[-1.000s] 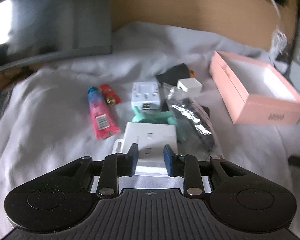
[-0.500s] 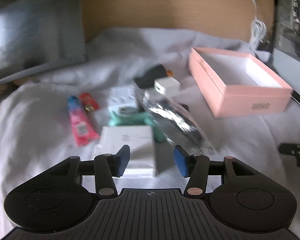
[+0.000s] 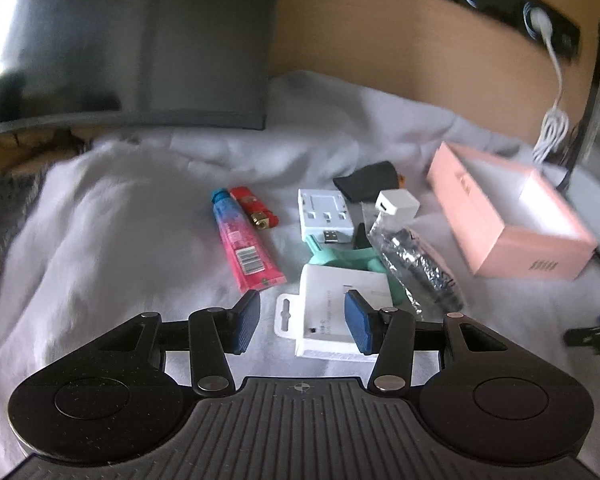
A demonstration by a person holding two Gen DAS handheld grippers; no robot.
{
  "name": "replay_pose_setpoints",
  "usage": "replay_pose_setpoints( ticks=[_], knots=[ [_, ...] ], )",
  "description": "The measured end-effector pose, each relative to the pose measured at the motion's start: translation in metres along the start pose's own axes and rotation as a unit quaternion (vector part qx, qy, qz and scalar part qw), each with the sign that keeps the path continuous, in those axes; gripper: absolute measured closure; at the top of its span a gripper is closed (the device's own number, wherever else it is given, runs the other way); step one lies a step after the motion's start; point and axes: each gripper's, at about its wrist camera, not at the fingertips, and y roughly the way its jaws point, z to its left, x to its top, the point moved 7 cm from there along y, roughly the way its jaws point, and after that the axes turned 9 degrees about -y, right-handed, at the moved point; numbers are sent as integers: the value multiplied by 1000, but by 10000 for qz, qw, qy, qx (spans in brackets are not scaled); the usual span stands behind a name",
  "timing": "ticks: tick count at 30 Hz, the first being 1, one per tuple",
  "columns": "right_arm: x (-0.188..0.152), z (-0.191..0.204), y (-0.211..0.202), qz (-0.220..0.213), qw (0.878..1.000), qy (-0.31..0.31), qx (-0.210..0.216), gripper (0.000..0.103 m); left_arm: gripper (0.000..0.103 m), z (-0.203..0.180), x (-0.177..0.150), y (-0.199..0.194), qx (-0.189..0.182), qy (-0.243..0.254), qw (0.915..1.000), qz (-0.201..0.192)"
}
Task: Organize rigid objects
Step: 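Grasp the clear bag with black cable with the right tool while the left tool approaches the mint-green part, then grasp the mint-green plastic part with the left tool while the right tool lifts the bag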
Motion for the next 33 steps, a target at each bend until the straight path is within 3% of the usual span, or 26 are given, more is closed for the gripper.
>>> replay_pose_setpoints(
  ticks=[1,4,7,8,10,12,16,20,23,27,33],
  knots=[
    [3,7,-5,-99,9999,-32,45,22,52,8,2,-3,-76,-136,9999,14],
    [23,46,-25,-677,9973,-268,80,22,52,34,10,-12,29,-384,9992,-109],
    [53,96,-28,-897,9936,-495,471,33,53,53,15,-9,227,-634,9977,-92],
    [62,110,-27,-916,9924,-524,625,40,53,55,16,-8,124,-752,9971,-68],
    [80,135,-21,-933,9901,-526,909,44,53,57,16,-6,-229,-898,9957,2],
    [96,154,-12,-962,9884,-587,1014,49,53,54,14,-8,-367,-798,9961,25],
    [113,175,20,-792,9877,-912,991,58,53,44,5,-17,-302,-370,9988,-75],
    [115,184,49,-510,9866,-1037,1153,75,53,40,-11,-26,-336,-753,9963,247],
    [109,182,48,-381,9850,-956,1382,82,53,28,-21,-26,-521,-869,9934,539],
    [93,196,32,-215,9760,-1032,1908,83,53,21,-22,-23,-286,-956,9932,601],
    [65,239,9,16,9512,-1254,2819,83,53,39,-27,-23,236,-1287,9889,711]
  ],
)
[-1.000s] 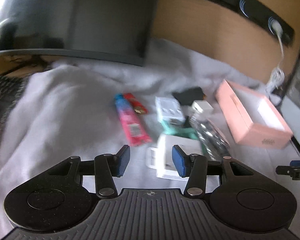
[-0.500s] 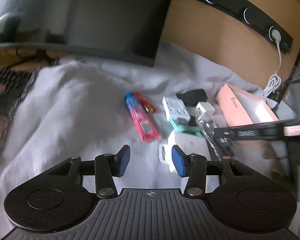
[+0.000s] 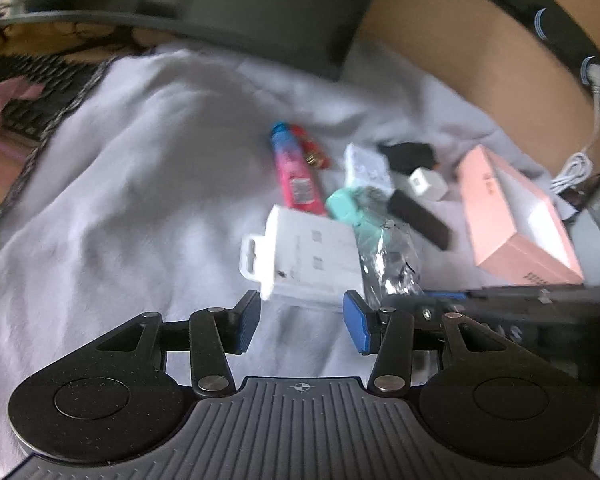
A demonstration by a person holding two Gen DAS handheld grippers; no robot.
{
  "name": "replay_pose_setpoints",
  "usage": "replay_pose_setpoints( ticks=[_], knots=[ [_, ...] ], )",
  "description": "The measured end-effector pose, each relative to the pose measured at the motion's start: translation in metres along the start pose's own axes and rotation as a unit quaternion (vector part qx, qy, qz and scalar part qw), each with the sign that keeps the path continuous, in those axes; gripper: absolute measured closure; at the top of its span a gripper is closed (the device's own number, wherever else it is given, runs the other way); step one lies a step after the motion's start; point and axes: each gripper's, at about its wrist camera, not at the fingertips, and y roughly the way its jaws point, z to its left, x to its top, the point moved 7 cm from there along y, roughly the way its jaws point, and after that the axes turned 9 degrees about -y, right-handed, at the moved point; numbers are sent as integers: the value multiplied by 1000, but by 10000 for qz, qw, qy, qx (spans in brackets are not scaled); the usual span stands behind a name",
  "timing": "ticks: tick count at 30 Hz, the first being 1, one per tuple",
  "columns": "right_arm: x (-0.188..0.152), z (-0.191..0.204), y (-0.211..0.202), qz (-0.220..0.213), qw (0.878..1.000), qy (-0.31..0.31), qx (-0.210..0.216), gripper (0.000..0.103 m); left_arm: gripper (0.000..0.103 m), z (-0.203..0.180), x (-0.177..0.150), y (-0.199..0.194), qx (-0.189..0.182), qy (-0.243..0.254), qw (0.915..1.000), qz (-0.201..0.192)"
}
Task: Organize rigid objects
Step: 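Grasp the mint-green plastic part with the left tool while the right tool lifts the bag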
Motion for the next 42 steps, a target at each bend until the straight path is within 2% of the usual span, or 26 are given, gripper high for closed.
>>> replay_pose_setpoints(
  ticks=[2,5,8,11,12,13,14,17,19,22,24,25,29,31,34,37,39,42],
  knots=[
    [-5,2,-4,-18,9999,-80,-132,83,53,0,-1,3,123,-27,9999,46],
    [-13,-15,-20,-168,9973,-213,-685,83,53,-7,-1,1,294,19,9995,-136],
    [-22,-41,-45,-365,9912,-290,-1236,83,53,-24,6,-8,420,508,9957,-644],
    [-35,-70,-62,-429,9862,-79,-1597,81,53,-47,15,-4,213,979,9927,-671],
    [-40,-79,-65,-420,9858,56,-1625,78,53,-53,20,1,163,1069,9920,-655],
    [-45,-86,-68,-407,9856,201,-1629,71,53,-57,24,6,151,1077,9922,-601],
    [-51,-92,-70,-407,9852,341,-1630,66,53,-60,30,13,135,958,9941,-487],
    [-70,-97,-74,-378,9827,571,-1719,64,53,-65,46,35,-87,295,9993,-204],
    [-79,-99,-73,-364,9816,648,-1759,62,53,-68,54,53,8,106,9999,-84],
    [-85,-96,-75,-492,9805,684,-1778,53,53,-68,59,77,301,94,9995,83],
    [-85,-92,-75,-514,9807,674,-1763,46,53,-69,59,95,527,206,9982,183],
    [-85,-91,-74,-529,9806,673,-1761,42,49,-68,58,103,608,295,9974,230],
    [-85,-88,-72,-614,9797,786,-1741,31,51,-73,59,112,603,565,9965,123],
    [-85,-86,-71,-658,9803,820,-1673,25,66,-78,57,113,560,895,9944,-1],
    [-84,-84,-68,-611,9814,803,-1631,17,68,-85,46,107,334,1343,9904,-38],
    [-82,-79,-62,-448,9857,598,-1514,7,68,-90,27,93,17,1751,9845,88],
    [-80,-75,-57,-183,9884,160,-1500,5,68,-90,12,81,-269,1964,9798,255],
    [-79,-74,-62,-87,9869,-248,-1589,25,67,-85,-6,67,-437,2104,9759,375]
  ],
)
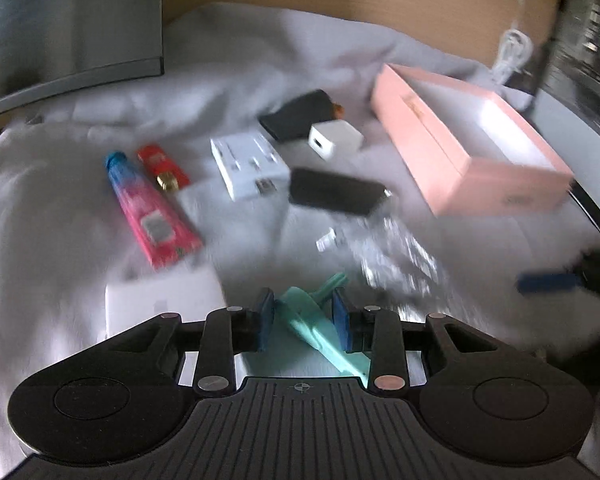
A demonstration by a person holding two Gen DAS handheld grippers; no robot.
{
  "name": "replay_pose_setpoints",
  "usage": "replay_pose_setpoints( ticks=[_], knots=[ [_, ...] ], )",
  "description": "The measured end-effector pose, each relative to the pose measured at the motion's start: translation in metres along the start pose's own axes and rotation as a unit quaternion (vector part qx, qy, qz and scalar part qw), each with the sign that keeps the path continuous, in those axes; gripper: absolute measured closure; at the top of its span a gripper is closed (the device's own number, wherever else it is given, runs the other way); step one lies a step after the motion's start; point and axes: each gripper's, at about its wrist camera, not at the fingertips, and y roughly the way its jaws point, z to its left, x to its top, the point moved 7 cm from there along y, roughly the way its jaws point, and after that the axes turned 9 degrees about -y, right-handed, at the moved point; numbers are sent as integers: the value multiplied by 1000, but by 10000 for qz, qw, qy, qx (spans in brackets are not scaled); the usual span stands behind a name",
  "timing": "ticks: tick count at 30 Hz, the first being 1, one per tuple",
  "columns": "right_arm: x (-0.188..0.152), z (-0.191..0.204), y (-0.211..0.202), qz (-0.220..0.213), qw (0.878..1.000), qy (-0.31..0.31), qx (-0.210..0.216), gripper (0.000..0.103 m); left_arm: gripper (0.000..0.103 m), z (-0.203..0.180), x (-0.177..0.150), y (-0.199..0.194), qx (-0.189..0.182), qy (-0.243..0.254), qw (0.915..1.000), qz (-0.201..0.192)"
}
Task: Organize rigid objects
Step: 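Grasp the mint-green plastic part with the left tool while the right tool lifts the bag, then lift the mint-green part with the left tool while the right tool carries the bag toward the pink box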
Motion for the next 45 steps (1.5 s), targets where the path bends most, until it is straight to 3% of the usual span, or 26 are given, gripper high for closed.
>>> replay_pose_setpoints(
  ticks=[4,8,10,14,18,20,21,23,29,31,33,37,45],
  knots=[
    [3,-6,-23,-409,9990,-94,-159,32,64,4,-8,-7,71,-121,9998,-141],
    [20,6,-35,-679,9975,-28,188,53,67,0,-17,-11,-24,-54,10000,20],
    [35,12,-34,-826,9955,218,410,54,73,-3,-23,-17,44,99,9999,79],
    [58,29,-14,-798,9947,331,564,54,78,-4,-40,-25,198,280,9993,118],
    [65,43,26,-341,9980,202,491,54,77,0,-50,-33,274,125,9995,-49],
    [63,44,43,-84,9990,192,404,70,76,-1,-50,-33,319,112,9993,-159],
    [63,45,43,-106,9993,118,325,72,76,-1,-50,-32,353,97,9991,-204],
    [60,49,38,-33,9997,-128,199,82,76,-2,-46,-30,398,80,9988,-265],
    [31,39,-10,60,9998,-128,162,82,74,-15,-33,-11,354,283,9979,-462],
    [17,27,-31,55,9999,32,91,82,81,-22,-31,-8,353,537,9967,-501],
    [4,12,-52,29,9998,202,-33,82,82,-30,-32,-8,305,722,9958,-467],
    [-21,-15,-90,-66,9979,556,-335,82,84,-55,-35,-23,-328,975,9938,-414],
    [-35,-48,-142,-427,9913,990,-760,82,88,-117,-30,-74,-1410,1569,9758,-584]
  ],
)
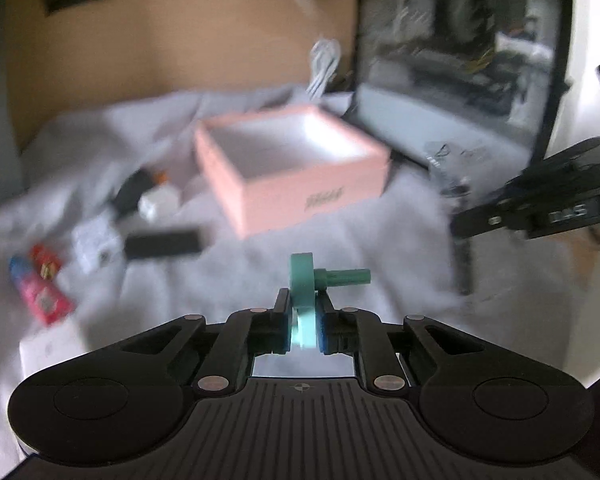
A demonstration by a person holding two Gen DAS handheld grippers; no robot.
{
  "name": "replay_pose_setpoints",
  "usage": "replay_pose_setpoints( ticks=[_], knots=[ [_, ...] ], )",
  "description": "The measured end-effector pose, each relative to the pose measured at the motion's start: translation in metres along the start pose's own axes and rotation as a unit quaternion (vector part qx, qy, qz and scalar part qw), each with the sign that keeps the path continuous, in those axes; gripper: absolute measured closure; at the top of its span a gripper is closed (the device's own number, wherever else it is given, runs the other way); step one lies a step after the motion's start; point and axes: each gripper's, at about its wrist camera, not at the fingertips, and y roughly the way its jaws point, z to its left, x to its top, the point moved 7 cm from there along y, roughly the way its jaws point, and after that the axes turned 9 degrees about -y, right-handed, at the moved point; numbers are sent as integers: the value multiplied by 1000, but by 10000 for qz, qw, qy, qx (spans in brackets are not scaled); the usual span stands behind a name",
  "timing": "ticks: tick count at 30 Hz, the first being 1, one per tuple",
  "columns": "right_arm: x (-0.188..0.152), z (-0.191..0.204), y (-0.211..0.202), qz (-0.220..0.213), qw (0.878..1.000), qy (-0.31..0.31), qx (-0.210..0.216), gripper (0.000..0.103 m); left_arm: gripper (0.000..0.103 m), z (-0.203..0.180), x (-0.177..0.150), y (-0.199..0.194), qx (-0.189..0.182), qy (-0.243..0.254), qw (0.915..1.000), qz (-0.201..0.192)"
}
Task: Organize rigid objects
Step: 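Lift the mint-green part with the left tool while the right tool carries the bag toward the pink box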
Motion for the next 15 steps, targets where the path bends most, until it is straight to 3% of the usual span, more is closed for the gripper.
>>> replay_pose_setpoints(
  ticks=[5,10,12,15],
  knots=[
    [42,-16,-25,-642,9977,34,-204,82,90,-12,69,-14,-295,-45,9968,-747],
    [102,-42,-31,-1232,9911,57,-504,82,90,-14,150,-11,-339,-45,9895,-1405],
    [123,-54,-27,-1307,9894,185,-609,82,90,-14,171,-1,-332,-11,9895,-1403],
    [135,-65,-21,-1345,9887,346,-570,82,89,-12,167,25,-379,-154,9966,-709]
  ],
)
